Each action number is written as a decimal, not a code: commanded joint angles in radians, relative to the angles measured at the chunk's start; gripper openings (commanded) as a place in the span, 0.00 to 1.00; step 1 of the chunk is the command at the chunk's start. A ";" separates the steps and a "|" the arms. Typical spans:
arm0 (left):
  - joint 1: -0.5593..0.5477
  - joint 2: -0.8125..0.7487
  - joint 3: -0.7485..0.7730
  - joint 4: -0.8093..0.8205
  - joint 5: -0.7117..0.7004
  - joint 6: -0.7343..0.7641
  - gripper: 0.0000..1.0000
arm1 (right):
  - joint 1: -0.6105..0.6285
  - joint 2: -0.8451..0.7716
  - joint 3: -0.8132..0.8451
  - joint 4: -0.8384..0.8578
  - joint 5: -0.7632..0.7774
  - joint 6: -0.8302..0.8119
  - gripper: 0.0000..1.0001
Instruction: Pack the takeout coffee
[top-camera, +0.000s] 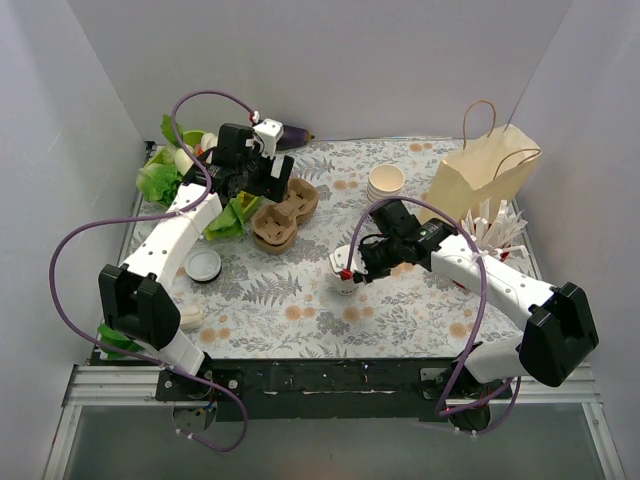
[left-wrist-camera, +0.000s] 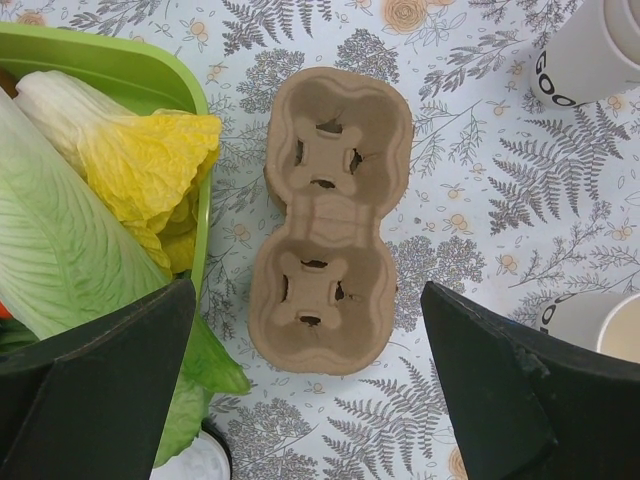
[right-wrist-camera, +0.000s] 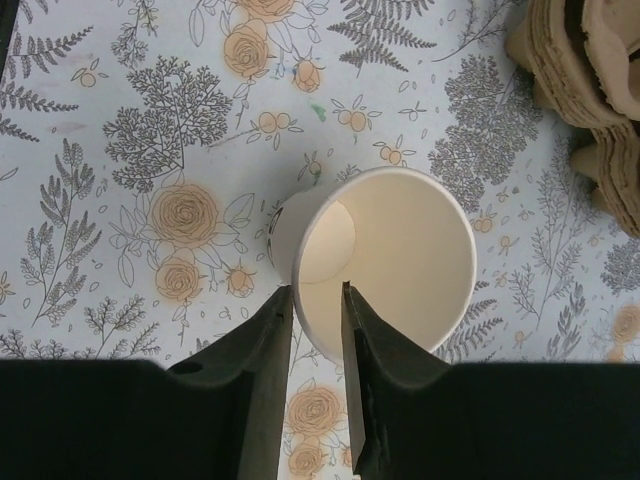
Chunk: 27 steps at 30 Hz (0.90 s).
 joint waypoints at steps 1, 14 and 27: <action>-0.004 -0.043 -0.002 0.009 0.030 0.023 0.98 | 0.006 -0.008 0.089 -0.028 0.041 0.035 0.34; 0.002 -0.132 -0.040 -0.363 0.120 0.354 0.94 | -0.074 -0.151 0.126 -0.004 0.105 0.322 0.41; 0.036 -0.096 -0.292 -0.572 -0.162 0.364 0.75 | -0.137 -0.172 0.062 0.084 0.072 0.464 0.41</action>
